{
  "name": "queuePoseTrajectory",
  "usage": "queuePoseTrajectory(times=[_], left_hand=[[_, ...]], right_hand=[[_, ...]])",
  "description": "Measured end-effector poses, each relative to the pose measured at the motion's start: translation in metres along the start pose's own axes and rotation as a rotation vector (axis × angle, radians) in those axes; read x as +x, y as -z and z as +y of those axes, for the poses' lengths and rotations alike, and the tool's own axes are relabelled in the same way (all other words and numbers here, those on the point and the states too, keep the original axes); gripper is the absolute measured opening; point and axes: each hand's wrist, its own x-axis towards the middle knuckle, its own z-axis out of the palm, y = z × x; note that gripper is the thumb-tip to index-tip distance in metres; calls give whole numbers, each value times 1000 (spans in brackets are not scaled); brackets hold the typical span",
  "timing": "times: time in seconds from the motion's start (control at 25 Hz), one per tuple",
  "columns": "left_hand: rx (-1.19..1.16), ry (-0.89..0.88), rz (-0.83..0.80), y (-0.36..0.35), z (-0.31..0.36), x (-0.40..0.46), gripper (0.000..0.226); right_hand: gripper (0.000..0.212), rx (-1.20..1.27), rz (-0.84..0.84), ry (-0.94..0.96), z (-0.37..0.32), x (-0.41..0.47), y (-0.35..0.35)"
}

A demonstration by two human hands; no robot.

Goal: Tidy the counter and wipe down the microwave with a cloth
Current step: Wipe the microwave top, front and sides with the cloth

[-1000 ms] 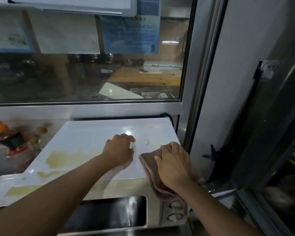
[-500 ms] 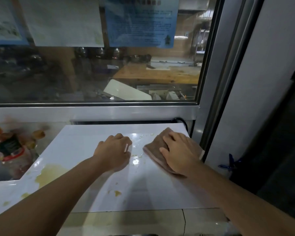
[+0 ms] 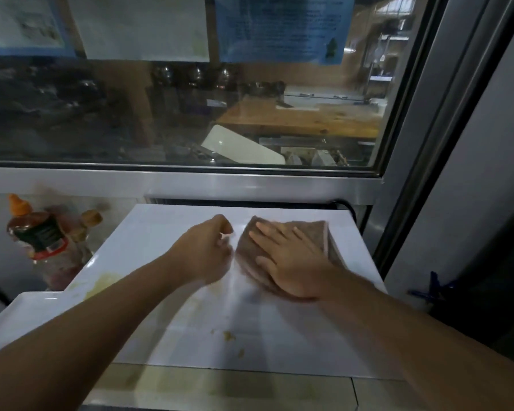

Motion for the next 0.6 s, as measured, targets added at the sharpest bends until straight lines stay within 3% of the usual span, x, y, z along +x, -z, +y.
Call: queuePoseTrajectory(times=[0.12, 0.32, 0.4, 0.48, 0.6], left_hand=[[152, 41, -6, 11, -30, -7, 28], [249, 100, -40, 7, -49, -9, 39], [235, 95, -39, 7, -48, -10, 40], [155, 90, -33, 12, -49, -12, 37], [120, 91, -28, 31, -63, -18, 36]], right_hand=[[61, 65, -16, 217, -9, -32, -2], [54, -13, -63, -115, 12, 34, 15], [55, -23, -76, -140, -2, 52, 13], [57, -19, -89, -12, -25, 40, 3], [60, 37, -35, 331, -50, -7, -8]])
